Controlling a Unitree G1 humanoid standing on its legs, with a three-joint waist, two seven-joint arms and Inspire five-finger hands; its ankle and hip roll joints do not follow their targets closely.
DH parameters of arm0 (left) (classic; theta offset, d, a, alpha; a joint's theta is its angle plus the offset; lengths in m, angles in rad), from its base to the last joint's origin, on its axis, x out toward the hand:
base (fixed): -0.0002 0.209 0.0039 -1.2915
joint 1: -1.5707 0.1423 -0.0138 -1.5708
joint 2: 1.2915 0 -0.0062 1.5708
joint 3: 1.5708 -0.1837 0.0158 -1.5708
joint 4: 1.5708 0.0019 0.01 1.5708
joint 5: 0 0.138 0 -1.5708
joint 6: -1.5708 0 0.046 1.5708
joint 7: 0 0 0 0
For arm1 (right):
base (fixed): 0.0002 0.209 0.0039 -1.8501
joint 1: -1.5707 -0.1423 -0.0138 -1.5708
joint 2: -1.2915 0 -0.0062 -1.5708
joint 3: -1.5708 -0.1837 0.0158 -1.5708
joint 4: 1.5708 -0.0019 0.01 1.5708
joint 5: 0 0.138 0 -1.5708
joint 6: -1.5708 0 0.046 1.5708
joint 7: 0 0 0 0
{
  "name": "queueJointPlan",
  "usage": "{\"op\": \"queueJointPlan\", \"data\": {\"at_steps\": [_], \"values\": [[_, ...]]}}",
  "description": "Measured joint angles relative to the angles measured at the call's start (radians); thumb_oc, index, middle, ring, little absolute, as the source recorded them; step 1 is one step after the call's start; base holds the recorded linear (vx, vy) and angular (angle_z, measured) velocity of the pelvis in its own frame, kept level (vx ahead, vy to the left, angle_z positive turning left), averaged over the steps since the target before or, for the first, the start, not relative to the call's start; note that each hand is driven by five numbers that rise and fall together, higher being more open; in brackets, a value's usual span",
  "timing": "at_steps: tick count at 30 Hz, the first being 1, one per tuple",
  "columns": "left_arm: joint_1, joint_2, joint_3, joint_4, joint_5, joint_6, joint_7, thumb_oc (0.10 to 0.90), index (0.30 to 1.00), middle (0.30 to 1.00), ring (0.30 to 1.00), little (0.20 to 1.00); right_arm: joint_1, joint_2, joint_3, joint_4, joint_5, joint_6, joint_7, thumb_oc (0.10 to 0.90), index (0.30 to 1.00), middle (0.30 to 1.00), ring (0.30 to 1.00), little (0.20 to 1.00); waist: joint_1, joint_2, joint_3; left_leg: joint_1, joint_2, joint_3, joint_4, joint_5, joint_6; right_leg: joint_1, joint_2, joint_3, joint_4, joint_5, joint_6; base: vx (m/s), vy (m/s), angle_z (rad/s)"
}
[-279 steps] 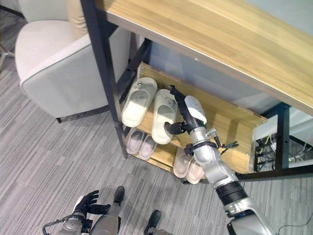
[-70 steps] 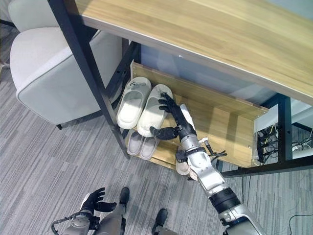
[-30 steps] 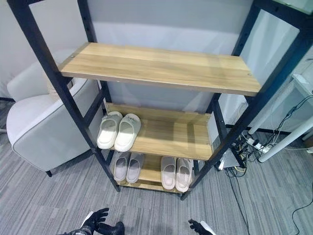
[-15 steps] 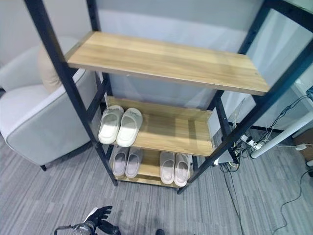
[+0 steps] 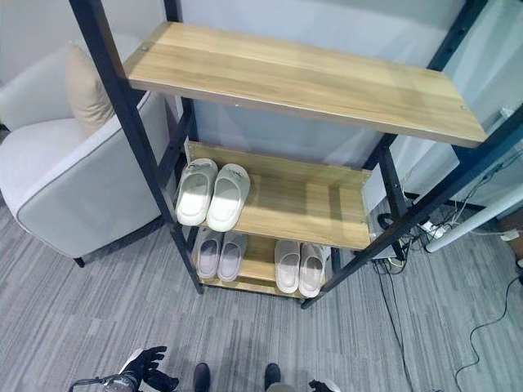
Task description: Arrange the slippers neatly on the shoe rack.
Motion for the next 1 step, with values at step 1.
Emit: {"op": "queueJointPlan", "data": {"at_steps": [1], "values": [[0.000,-0.001,-0.011,-0.003,0.002,0.000,-0.002,0.800,0.900,0.900,0.900,0.900,0.004,0.001,0.000,-0.003,0.000,0.000,0.000,0.800,0.900,0.900,0.900,0.900,-0.002,0.001,-0.009,0.001,0.008,-0.003,-0.003,0.003,-0.004,0.017,0.009,-0.004,-0.024,0.005,-0.006,-0.07,-0.039,0.03]]}}
